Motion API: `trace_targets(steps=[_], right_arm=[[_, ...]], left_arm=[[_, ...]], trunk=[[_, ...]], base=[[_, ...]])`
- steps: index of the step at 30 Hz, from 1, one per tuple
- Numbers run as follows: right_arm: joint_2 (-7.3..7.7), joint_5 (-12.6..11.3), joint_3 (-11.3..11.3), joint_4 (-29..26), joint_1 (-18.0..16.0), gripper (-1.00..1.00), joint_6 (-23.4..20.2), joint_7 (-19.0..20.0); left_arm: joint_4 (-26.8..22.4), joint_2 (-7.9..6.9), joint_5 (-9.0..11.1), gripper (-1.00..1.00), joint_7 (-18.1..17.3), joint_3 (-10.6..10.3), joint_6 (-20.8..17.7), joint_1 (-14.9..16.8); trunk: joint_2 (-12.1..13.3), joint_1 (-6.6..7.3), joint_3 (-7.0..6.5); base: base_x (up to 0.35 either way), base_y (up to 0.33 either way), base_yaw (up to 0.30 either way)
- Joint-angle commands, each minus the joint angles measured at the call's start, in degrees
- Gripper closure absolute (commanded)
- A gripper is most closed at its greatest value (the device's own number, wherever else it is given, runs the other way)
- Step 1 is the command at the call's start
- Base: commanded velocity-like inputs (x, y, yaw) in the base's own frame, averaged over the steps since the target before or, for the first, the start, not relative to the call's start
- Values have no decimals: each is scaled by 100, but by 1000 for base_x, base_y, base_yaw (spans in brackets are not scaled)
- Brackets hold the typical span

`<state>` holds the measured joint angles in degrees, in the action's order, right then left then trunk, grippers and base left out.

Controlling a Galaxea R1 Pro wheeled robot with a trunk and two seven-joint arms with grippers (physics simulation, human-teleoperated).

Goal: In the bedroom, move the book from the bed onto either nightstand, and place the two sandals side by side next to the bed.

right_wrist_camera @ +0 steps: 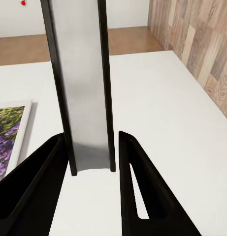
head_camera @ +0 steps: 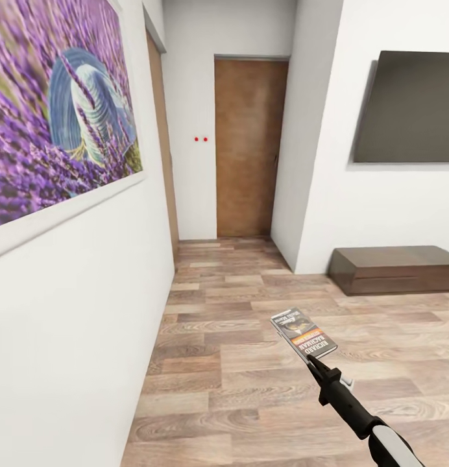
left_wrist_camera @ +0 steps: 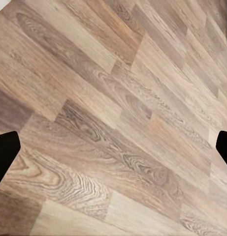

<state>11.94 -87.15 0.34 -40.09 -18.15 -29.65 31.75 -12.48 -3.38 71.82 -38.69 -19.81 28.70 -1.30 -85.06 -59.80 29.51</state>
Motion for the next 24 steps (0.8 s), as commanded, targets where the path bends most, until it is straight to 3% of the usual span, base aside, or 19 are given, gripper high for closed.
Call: trace_targets(steps=[1,24], right_arm=[[2,-74,1,1,-4,100,-49,-2],[2,-74,1,1,-4,100,-46,-2]], left_arm=[[-9,-5,54,-100,-5,-49,20,-1],[-9,-13,55,-100,-22,-50,16,-1]], trunk=[[-2,-2,4],[-2,-2,4]], base=[[229,0,-119],[239,0,-154]])
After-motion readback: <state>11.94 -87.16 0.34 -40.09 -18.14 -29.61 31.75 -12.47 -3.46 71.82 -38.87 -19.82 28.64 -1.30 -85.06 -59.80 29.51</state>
